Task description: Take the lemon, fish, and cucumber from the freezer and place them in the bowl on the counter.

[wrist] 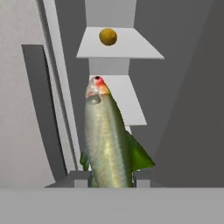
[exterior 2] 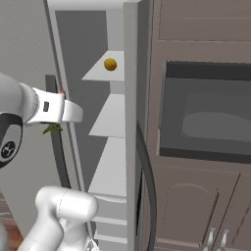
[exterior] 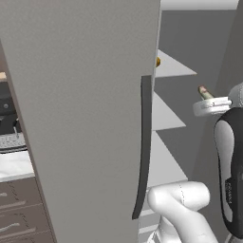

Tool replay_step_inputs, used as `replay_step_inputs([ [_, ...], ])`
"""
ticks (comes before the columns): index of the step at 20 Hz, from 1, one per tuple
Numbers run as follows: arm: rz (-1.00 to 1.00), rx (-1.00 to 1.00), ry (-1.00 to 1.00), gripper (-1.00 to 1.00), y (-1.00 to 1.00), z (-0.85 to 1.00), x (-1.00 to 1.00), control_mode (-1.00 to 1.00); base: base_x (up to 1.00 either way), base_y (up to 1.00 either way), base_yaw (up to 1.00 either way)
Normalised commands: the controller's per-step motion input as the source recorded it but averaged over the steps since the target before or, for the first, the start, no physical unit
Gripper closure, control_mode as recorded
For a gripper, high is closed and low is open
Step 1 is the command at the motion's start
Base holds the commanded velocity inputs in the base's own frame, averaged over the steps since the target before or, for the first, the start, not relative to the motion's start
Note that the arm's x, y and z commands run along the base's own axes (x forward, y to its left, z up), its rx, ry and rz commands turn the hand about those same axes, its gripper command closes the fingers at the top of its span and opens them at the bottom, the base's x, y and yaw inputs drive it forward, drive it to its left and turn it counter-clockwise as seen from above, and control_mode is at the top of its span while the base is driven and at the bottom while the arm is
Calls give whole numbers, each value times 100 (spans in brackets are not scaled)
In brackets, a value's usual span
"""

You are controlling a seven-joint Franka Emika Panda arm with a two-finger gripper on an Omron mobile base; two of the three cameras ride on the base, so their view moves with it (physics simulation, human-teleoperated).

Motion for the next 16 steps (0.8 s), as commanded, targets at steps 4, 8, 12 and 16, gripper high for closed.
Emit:
replay_step_inputs([
  [4, 0, 1, 0, 100, 0, 0, -34, -100, 0, 0, 0],
  [8, 0, 0, 2, 100, 16, 0, -19, -100, 0, 0, 0],
  [12, -2, 0, 5, 100, 43, 0, -16, -100, 0, 0, 0],
  [16, 0, 0, 1, 100, 25, 0, -1, -100, 0, 0, 0],
])
